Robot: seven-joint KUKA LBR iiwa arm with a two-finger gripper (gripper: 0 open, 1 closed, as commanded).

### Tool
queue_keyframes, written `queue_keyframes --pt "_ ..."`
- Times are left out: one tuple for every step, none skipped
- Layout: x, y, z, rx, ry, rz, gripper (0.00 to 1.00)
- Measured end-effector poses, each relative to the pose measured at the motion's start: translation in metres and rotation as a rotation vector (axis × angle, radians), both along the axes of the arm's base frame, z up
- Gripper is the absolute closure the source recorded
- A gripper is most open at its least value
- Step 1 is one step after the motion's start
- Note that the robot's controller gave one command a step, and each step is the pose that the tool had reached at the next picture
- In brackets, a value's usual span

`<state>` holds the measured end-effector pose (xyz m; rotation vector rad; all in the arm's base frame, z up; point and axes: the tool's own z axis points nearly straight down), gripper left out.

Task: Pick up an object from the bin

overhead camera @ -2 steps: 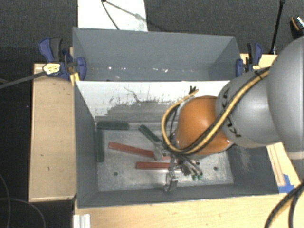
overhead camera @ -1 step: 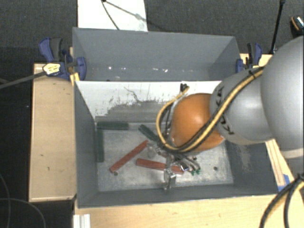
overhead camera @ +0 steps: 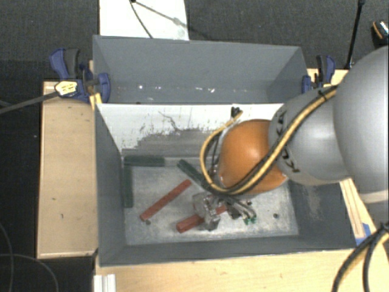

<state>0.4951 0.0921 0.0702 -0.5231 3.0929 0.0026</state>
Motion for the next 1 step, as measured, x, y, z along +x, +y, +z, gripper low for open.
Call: queue_keyframes --pt "-0.0067 0.0054 0.1646 0.000 -0.005 0.003 1.00"
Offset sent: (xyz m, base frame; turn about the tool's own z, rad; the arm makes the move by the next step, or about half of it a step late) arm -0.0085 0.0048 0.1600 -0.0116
